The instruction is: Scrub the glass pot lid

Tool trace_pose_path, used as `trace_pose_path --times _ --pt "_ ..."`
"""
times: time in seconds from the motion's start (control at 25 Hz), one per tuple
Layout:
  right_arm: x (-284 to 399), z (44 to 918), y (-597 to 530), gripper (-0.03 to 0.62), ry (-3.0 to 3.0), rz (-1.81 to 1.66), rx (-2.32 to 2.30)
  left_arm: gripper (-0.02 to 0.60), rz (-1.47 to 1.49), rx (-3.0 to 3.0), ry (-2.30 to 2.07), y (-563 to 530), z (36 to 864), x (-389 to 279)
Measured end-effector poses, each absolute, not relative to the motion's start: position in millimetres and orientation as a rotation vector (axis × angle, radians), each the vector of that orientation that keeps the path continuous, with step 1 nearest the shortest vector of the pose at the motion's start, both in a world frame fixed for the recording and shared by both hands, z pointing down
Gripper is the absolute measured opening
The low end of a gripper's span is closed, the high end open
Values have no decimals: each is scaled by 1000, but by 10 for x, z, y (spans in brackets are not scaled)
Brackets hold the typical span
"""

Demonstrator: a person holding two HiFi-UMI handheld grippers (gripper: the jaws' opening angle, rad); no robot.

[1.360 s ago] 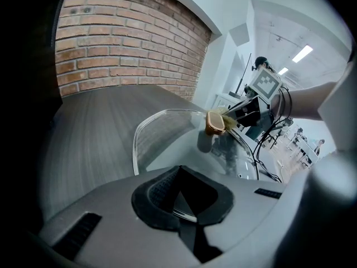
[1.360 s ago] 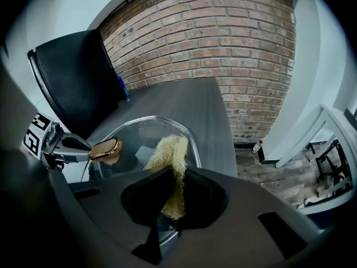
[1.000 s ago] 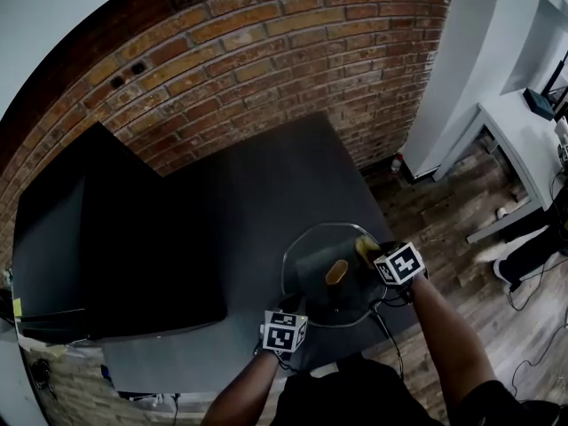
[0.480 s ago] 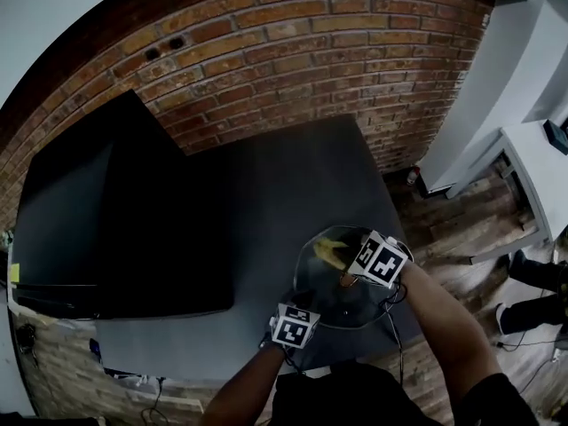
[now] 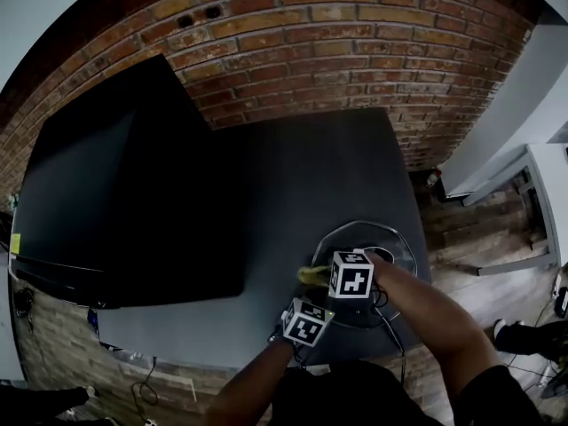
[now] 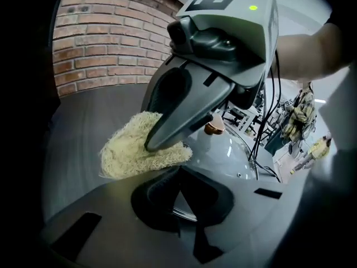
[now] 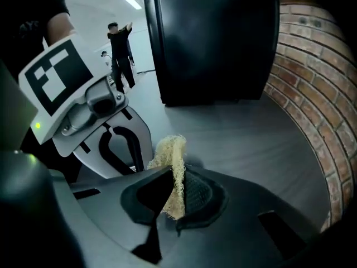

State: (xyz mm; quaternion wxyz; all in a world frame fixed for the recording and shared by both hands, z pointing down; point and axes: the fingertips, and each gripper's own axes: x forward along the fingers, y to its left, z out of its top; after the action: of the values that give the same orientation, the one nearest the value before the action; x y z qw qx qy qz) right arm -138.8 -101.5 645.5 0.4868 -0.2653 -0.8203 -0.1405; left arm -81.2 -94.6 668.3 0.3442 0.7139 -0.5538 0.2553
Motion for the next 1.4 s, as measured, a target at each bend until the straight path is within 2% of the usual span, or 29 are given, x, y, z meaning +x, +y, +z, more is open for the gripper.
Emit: trace_pose_path --times 0.68,1.4 --pt "-1610 6692 -1158 48 -1907 -379 -571 34 638 1819 -1451 -909 6695 -808" --pt "-1556 6668 -2021 48 -1977 -142 -215 34 628 1817 -1454 -918 6683 -818"
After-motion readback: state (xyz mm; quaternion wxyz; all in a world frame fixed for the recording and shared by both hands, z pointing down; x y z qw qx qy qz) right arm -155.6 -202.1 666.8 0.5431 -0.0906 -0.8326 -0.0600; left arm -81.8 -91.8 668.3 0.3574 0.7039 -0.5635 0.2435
